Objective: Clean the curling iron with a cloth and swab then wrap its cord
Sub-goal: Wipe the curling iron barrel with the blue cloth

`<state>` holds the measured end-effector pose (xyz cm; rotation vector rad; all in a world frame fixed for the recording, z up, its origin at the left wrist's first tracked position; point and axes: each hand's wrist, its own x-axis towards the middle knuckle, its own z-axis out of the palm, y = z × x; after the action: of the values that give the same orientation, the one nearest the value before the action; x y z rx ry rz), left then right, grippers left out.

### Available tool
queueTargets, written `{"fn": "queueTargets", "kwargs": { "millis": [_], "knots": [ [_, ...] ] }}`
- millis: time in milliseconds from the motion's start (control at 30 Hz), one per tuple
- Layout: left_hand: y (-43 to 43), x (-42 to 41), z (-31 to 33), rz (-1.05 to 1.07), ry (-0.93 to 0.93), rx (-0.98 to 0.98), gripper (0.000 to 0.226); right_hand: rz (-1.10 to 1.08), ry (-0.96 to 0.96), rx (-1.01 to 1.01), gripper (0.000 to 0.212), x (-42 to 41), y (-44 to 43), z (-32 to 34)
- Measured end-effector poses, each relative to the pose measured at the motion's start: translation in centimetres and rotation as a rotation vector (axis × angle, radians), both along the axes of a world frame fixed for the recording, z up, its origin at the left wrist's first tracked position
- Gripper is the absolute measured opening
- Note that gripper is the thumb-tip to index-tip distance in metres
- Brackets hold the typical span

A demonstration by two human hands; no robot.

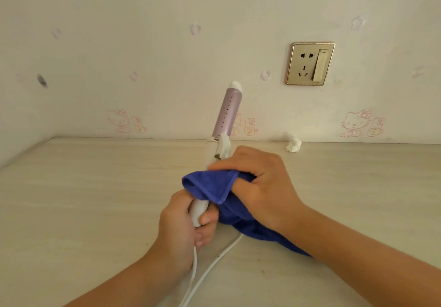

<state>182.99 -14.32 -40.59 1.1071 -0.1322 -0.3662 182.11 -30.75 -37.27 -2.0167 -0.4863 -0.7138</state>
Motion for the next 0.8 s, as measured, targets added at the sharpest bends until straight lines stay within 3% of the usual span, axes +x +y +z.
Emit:
{"fn": "queueTargets", "kwargs": {
  "millis": [233, 433, 633, 800],
  "knots": [
    [0.2, -0.3, 0.2, -0.162, -0.031, -0.015, 0.043, -0.068, -0.034, 0.335, 0.031, 0.8, -1.2, 1.8],
    [0.0, 0.0, 0.2, -0.022, 0.085, 0.001, 0.059, 0.067, 0.001, 0.004, 0.039, 0.3, 0.2, -0.8],
    [-0.1, 0.0, 0.4, -0.078, 0.059, 0.050, 0.060, -0.046, -0.106, -0.014, 0.042, 0.3, 0.4, -1.5],
    [-0.1, -0.1, 0.1, 0.050, 0.088, 0.065, 0.061, 0.190, 0.083, -0.143, 0.038, -0.7, 0.7, -1.3]
  ]
}}
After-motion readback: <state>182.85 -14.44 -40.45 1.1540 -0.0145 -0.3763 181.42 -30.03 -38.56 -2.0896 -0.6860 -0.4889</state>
